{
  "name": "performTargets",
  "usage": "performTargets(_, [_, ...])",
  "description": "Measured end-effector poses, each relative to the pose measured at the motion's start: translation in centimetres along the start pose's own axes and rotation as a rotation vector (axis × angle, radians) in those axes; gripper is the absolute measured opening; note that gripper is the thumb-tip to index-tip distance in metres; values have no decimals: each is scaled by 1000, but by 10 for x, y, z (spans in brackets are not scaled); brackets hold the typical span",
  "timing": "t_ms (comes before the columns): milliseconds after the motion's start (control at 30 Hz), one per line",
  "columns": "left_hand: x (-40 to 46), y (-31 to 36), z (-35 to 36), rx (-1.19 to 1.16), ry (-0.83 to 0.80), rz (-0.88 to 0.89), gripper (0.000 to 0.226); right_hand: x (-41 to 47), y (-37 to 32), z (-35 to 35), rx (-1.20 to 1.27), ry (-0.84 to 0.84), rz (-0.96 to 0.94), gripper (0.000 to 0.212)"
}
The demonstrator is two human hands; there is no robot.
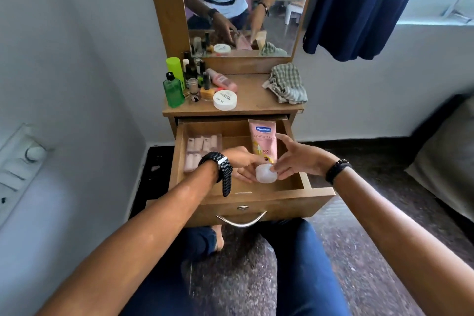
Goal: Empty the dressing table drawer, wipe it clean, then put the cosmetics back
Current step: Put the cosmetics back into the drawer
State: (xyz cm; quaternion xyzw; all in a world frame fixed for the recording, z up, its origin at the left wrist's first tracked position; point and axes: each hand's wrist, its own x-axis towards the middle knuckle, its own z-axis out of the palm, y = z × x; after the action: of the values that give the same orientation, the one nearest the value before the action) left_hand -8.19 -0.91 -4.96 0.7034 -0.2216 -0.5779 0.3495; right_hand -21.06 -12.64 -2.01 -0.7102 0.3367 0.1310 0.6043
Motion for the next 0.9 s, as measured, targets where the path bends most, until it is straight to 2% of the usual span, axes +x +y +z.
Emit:
performTargets(67, [10, -1, 5, 8, -15, -42, 34, 4, 1, -2, -123, -6, 14, 104])
performTargets(133, [18, -2, 10, 18, -32, -78, 32, 8, 2, -2, -297, -32, 45, 101])
performTargets(267, [30, 0, 19, 72, -63, -152, 26, 20, 0, -3, -500, -56, 120, 86])
performTargets(433, [44, 5, 20, 162, -24, -163, 42, 31, -5, 1, -655, -101, 166, 65])
performTargets(533, [57, 4, 20, 143, 17, -171, 49, 36, -5, 2, -688, -98, 174, 65])
performTargets(633, [61, 4, 26, 112, 31, -161, 37, 38, -3, 0, -699, -101, 181, 67])
performTargets(800, [63, 4, 41, 69, -63, -160, 19, 33, 1, -9, -701, -77, 166, 61])
performTargets(900, [61, 3, 41, 59, -49, -179, 18, 27, 0, -13, -672, -80, 164, 54])
